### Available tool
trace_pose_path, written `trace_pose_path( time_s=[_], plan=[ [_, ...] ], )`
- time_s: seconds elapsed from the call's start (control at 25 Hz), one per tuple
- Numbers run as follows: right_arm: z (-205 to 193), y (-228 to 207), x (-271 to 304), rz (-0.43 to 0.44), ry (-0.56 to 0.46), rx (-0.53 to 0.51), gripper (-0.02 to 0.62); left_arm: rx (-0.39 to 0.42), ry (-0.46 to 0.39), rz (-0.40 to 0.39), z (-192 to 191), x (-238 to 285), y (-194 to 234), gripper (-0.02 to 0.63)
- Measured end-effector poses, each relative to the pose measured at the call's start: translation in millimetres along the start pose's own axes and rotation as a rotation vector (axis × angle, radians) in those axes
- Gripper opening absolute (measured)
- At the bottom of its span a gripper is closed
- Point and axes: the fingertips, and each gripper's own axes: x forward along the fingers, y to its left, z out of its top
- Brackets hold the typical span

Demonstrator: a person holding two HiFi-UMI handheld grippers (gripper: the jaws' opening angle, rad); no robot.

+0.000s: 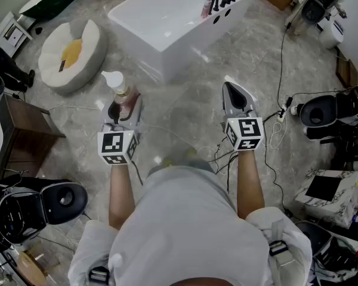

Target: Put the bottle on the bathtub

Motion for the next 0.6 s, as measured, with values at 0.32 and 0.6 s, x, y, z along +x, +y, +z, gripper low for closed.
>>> trace_pose_path(
  time_s=[0.32,0.6],
  plan=[
    [-3.0,6.0,-5.1,-0.001,-0.001,-0.001,0.003,-0.001,-0.005,-0.009,-3.6,-6.6,-2.9,0.218],
    [-0.5,12.0,-10.1,-0.017,-0.008,-0.013,0.003,-0.006,-0.009,-0.018,-3.3,-11.2,-0.4,0.218]
  ],
)
